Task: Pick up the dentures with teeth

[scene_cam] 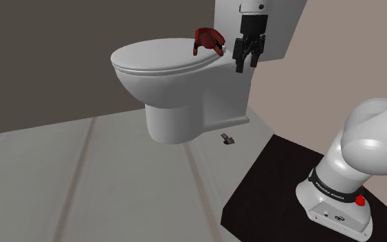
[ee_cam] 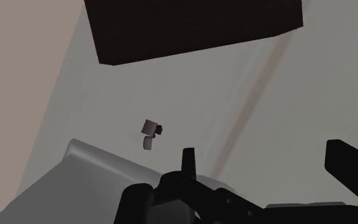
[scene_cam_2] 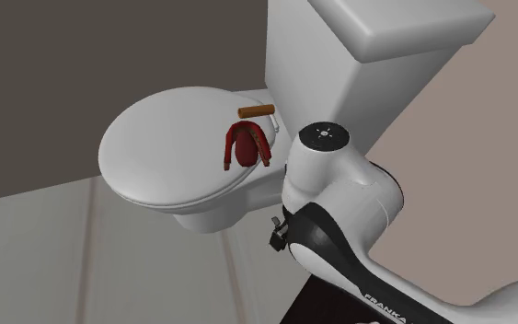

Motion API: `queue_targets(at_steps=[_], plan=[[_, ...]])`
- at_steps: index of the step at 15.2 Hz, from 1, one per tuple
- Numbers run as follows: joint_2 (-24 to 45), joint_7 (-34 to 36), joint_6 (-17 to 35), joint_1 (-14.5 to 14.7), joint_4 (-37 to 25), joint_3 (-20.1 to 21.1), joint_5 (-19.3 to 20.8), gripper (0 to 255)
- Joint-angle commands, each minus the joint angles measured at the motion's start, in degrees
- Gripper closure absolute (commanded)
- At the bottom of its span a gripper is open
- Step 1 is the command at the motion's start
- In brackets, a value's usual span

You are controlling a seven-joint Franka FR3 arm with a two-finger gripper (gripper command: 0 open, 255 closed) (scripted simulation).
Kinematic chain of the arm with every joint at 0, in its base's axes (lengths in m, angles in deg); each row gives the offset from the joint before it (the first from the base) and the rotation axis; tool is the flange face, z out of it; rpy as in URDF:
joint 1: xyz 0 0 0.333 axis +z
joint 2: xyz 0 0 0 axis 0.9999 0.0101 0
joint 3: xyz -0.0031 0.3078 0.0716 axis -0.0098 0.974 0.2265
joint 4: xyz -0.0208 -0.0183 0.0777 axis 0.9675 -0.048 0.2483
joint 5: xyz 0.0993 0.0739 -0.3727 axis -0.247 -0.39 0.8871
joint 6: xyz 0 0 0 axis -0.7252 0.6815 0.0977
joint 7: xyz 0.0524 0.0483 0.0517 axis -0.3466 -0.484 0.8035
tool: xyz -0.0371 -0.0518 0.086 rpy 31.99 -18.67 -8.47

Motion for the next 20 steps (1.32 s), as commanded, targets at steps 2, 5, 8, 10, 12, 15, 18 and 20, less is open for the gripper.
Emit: queue_targets(at_steps=[2, 5, 8, 10, 12, 15, 18, 20], plan=[[4.49, 1.41, 2.34, -0.89, -4.58, -0.44, 0.41, 0], [8.92, 2.90, 3.94, -1.68, -9.77, -0.89, 0.75, 0], [13.24, 4.37, 5.09, -2.44, -15.30, -1.42, 1.05, 0], [16.09, 5.33, 5.63, -2.94, -19.18, -1.82, 1.22, 0], [18.93, 6.27, 5.97, -3.44, -23.24, -2.25, 1.36, 0], [23.23, 7.63, 6.14, -4.17, -29.69, -2.99, 1.47, 0], [27.64, 8.92, 5.86, -4.95, -36.69, -3.81, 1.44, 0], [30.69, 9.73, 5.40, -5.52, -41.72, -4.41, 1.32, 0]])
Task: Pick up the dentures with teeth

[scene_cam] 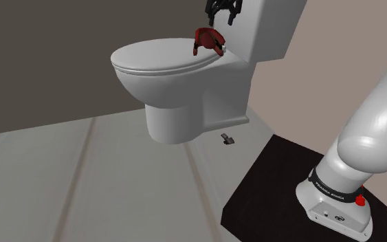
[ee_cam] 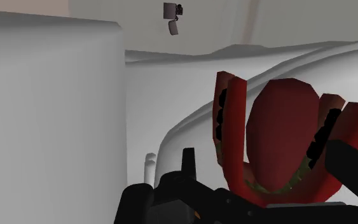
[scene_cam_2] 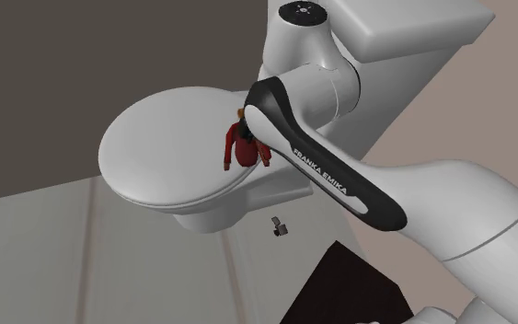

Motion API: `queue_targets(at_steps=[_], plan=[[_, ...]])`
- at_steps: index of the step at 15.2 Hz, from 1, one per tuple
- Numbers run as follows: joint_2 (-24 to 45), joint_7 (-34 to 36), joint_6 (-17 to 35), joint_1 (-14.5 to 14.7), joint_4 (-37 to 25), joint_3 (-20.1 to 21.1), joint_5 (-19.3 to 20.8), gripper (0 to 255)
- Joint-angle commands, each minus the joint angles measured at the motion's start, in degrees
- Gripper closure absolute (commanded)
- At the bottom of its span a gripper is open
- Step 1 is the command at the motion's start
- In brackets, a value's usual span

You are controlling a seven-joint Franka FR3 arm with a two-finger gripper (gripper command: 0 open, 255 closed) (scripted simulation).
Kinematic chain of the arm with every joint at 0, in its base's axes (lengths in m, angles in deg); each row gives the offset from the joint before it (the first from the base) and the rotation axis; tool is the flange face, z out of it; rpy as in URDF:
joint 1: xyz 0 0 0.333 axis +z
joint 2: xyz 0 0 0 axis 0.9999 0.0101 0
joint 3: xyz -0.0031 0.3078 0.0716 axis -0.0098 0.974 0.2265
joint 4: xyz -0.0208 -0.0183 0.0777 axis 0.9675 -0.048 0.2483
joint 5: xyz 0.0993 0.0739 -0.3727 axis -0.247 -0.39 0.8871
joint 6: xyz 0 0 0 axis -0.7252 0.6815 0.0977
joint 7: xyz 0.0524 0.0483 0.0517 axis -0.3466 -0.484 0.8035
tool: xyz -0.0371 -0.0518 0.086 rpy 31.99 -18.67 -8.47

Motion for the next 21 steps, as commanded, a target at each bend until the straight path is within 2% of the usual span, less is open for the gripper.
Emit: queue_targets(at_steps=[1, 8, 11, 12, 21], plan=[[3.35, 0.81, -0.49, -0.61, -5.41, -0.62, -0.19, 0], [1.79, 0.86, 5.38, -0.50, 2.00, -0.51, 0.07, 0], [1.69, 0.86, 5.85, -0.50, 2.56, -0.51, 0.09, 0], [1.70, 0.90, 5.79, -0.48, 2.49, -0.49, 0.09, 255], [1.69, 0.86, 5.85, -0.50, 2.56, -0.51, 0.09, 255]])
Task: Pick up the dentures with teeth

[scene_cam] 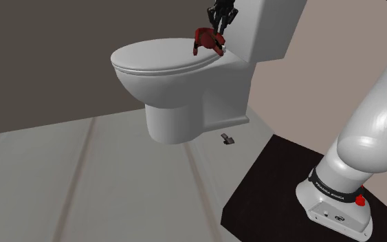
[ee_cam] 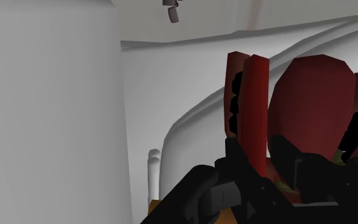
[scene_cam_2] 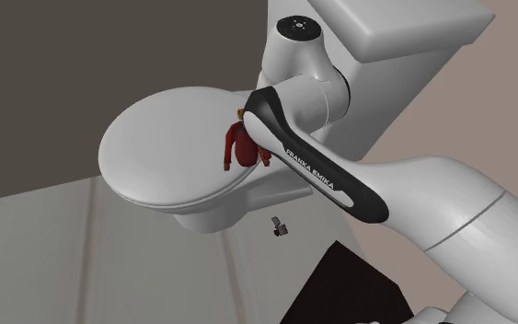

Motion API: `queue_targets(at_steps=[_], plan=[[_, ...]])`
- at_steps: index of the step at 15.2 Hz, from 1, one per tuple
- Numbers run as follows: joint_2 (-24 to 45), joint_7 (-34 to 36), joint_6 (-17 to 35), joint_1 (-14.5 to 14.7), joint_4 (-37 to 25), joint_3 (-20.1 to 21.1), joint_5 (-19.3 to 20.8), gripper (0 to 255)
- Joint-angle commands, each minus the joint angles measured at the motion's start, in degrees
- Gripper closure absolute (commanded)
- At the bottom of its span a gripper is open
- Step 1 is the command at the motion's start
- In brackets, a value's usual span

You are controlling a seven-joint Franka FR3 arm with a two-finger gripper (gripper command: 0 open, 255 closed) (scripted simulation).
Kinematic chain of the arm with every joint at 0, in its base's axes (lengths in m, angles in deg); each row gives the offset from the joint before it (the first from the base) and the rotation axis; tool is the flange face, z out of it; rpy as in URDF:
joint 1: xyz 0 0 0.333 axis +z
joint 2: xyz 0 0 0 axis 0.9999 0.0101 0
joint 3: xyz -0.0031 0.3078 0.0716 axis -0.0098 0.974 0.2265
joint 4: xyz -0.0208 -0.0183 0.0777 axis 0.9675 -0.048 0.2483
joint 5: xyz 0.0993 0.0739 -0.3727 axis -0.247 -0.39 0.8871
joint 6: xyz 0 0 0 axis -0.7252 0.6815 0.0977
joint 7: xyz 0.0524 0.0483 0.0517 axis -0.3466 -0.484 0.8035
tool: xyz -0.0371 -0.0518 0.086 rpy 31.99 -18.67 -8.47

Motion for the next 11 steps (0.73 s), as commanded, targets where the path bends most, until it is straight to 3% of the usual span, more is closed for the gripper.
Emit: queue_targets(at_steps=[1, 11], plan=[[0.16, -0.03, -0.78, -0.01, -0.90, -0.01, -0.03, 255], [2.76, -0.14, -9.33, -0.21, -12.01, -0.19, -0.48, 255]])
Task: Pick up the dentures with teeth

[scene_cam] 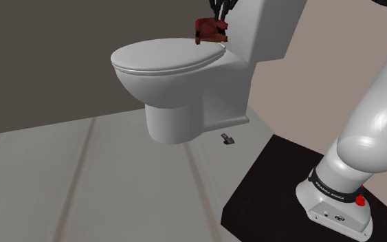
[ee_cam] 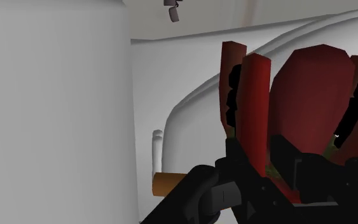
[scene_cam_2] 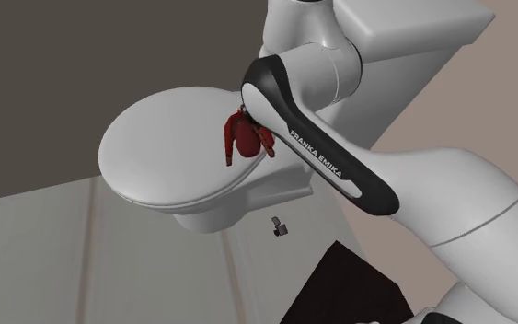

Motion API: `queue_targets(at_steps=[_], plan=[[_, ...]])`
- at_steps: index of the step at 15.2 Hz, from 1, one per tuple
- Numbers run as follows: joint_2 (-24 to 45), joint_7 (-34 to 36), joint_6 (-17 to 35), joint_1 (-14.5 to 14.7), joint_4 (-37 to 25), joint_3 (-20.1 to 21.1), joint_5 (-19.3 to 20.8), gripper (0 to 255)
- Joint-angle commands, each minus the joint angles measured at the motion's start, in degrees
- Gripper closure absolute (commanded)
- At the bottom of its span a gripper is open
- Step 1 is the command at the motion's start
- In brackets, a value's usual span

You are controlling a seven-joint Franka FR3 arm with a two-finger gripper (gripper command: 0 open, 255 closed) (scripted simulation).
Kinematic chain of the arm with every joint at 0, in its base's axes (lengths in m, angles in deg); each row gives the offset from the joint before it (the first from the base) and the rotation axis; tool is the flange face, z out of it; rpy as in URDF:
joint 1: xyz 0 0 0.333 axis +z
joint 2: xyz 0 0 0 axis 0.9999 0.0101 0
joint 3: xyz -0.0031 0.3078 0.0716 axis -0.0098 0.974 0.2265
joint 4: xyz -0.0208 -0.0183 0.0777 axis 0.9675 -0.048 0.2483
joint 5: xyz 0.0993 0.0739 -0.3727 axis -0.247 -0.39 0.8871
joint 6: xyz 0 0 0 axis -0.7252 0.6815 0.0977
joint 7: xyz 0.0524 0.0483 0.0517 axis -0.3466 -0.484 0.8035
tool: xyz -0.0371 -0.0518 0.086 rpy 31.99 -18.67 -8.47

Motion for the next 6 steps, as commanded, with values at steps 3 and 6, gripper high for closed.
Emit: queue_targets(at_steps=[3, 6], plan=[[1.70, -0.01, -3.71, -0.11, -5.41, -0.07, -0.31, 255], [2.21, -0.04, -4.80, -0.17, -7.01, -0.10, -0.41, 255]])
